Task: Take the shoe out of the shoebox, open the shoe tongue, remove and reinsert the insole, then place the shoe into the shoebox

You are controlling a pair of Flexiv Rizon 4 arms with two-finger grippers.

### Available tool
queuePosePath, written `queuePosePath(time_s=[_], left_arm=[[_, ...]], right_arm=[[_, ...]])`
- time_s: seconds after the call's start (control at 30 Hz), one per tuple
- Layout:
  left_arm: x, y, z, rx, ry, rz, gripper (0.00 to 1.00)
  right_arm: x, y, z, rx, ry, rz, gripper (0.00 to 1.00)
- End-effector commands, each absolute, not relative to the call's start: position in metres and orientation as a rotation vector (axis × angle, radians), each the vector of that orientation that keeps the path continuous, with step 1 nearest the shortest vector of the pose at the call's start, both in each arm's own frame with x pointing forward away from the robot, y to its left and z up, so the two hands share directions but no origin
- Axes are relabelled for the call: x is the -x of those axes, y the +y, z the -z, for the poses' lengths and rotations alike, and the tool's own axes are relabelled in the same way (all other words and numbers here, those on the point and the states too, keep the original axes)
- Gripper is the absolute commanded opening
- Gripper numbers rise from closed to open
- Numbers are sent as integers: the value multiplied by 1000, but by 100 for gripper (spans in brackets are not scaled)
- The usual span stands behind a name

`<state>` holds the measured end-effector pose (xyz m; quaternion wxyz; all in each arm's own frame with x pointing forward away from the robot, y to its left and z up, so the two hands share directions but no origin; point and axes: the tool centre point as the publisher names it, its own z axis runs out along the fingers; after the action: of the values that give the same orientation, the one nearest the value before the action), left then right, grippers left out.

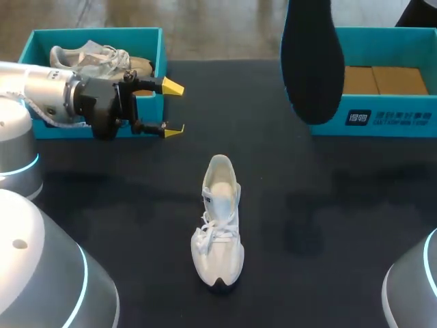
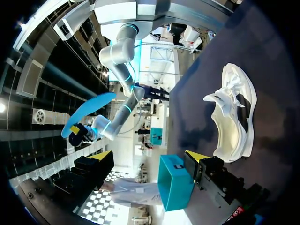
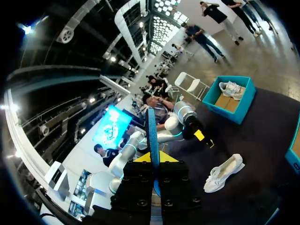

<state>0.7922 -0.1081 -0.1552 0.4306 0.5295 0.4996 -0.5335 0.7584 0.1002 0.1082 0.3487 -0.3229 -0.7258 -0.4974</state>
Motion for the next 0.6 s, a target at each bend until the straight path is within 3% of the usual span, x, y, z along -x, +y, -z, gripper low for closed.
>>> queuePosePath(time_s=[0.03, 0.6], left_arm=[[-792, -109, 156, -1320, 1244, 1329, 100], [-792, -109, 156, -1320, 1244, 1329, 100]], right_arm=[[-757, 99, -83, 869, -1822, 1272, 0], [-783, 100, -9, 970, -1717, 1095, 0]])
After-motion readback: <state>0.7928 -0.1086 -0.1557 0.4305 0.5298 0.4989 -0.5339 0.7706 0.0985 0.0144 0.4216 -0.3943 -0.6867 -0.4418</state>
